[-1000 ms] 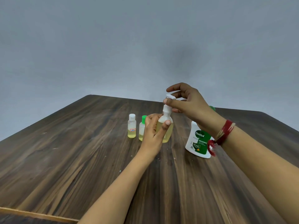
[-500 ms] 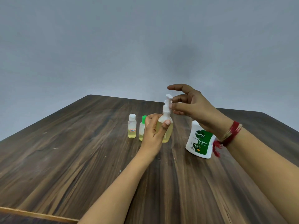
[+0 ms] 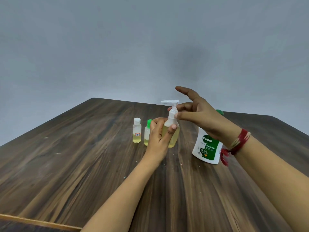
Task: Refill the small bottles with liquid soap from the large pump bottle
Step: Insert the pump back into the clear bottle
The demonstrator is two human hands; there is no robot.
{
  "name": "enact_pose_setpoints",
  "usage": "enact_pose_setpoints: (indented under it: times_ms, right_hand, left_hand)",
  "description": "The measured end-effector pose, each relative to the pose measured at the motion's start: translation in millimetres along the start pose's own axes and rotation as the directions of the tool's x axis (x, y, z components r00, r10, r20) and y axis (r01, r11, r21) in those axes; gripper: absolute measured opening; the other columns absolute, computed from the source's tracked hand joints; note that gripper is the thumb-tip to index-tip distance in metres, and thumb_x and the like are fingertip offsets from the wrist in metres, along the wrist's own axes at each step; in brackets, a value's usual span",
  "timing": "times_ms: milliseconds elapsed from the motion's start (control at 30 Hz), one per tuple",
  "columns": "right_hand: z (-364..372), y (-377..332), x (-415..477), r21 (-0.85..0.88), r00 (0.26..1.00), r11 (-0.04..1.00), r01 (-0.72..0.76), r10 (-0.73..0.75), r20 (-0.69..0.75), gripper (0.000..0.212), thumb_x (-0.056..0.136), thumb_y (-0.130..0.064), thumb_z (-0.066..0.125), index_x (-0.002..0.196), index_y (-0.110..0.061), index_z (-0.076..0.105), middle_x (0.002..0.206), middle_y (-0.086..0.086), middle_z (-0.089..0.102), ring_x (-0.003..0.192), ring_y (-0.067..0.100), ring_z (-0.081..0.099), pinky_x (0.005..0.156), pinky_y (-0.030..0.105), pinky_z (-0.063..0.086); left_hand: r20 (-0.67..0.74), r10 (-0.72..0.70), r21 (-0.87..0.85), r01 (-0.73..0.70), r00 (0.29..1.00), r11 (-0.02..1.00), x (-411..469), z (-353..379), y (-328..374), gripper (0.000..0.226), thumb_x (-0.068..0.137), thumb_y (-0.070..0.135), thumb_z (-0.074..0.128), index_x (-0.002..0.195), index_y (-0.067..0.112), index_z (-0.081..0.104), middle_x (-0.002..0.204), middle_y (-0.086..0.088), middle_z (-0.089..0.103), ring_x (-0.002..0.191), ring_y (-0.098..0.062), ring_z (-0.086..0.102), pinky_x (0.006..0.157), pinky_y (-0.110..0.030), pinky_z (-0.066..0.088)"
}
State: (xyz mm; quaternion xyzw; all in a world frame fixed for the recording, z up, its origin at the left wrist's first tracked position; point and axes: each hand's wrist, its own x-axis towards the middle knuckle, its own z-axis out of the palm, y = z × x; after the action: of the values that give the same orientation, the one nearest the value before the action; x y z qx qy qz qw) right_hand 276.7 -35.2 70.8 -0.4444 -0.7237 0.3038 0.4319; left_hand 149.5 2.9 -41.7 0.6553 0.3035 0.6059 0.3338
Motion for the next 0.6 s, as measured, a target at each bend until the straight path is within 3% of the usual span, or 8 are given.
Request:
enact_pose_setpoints:
  times_ms: [100, 200, 300, 400, 500, 600]
  right_hand:
    - [1.9, 0.4, 0.4, -0.038, 0.999, 0.999, -0.004, 0.003, -0.033, 0.070, 0.086, -0.004, 0.068, 0.145, -0.027, 0.037, 0.090, 0.001, 0.073, 0.086, 0.007, 0.069, 0.082, 0.014, 0.052]
    - [7.1, 1.8, 2.1, -0.100, 0.996, 0.995, 0.001, -0.009, -0.085, 0.077, 0.079, -0.014, 0.079, 0.142, -0.029, 0.037, 0.093, 0.001, 0.060, 0.071, 0.000, 0.062, 0.072, 0.011, 0.051]
    - [8.0, 3.3, 2.3, -0.111, 0.998, 0.994, -0.014, 0.007, -0.067, 0.084, 0.077, -0.022, 0.080, 0.143, -0.038, 0.031, 0.112, 0.001, 0.055, 0.092, 0.011, 0.064, 0.083, 0.018, 0.053]
    - [3.9, 2.5, 0.3, 0.004, 0.999, 1.000, -0.024, 0.024, -0.036, 0.077, 0.087, -0.010, 0.070, 0.147, -0.037, 0.029, 0.114, 0.007, 0.065, 0.103, 0.015, 0.066, 0.094, 0.024, 0.050]
    - [1.6, 1.9, -0.2, 0.041, 0.999, 0.999, -0.016, 0.018, -0.051, 0.074, 0.089, 0.000, 0.062, 0.147, -0.032, 0.030, 0.099, 0.007, 0.073, 0.101, 0.015, 0.067, 0.094, 0.023, 0.047]
    - [5.3, 2.0, 0.3, -0.007, 0.996, 1.000, -0.010, 0.010, -0.092, 0.076, 0.084, -0.003, 0.071, 0.145, -0.029, 0.034, 0.083, -0.002, 0.069, 0.082, 0.007, 0.066, 0.087, 0.020, 0.050]
  left_hand:
    - [0.004, -0.014, -0.002, 0.014, 1.000, 1.000, 0.8, -0.5, -0.7, 0.064, 0.063, 0.092, 0.037, 0.100, 0.043, 0.052, 0.110, 0.013, 0.041, 0.100, 0.017, 0.043, 0.083, 0.001, 0.033]
    - [0.019, -0.018, 0.009, 0.018, 1.000, 1.000, 0.0, -1.1, 0.6, 0.052, 0.068, 0.084, 0.043, 0.103, 0.046, 0.050, 0.111, 0.012, 0.041, 0.101, 0.020, 0.041, 0.082, 0.003, 0.032]
    - [0.039, -0.019, 0.004, 0.019, 0.999, 1.000, -1.4, -1.4, 3.7, 0.041, 0.073, 0.072, 0.043, 0.105, 0.047, 0.048, 0.110, 0.012, 0.041, 0.099, 0.024, 0.039, 0.079, 0.006, 0.029]
    - [0.013, -0.007, 0.007, 0.007, 1.000, 1.000, -1.6, -1.5, 3.1, 0.058, 0.065, 0.089, 0.039, 0.101, 0.045, 0.050, 0.108, 0.015, 0.040, 0.097, 0.022, 0.040, 0.079, 0.004, 0.031]
    - [0.014, -0.014, 0.010, 0.014, 1.000, 1.000, -1.7, -1.0, 2.7, 0.064, 0.061, 0.093, 0.035, 0.100, 0.045, 0.049, 0.108, 0.017, 0.039, 0.096, 0.022, 0.040, 0.078, 0.005, 0.031]
    - [0.009, -0.014, 0.007, 0.014, 1.000, 1.000, -1.3, -1.5, 1.7, 0.067, 0.062, 0.092, 0.037, 0.103, 0.042, 0.051, 0.110, 0.014, 0.041, 0.098, 0.020, 0.041, 0.080, 0.004, 0.032]
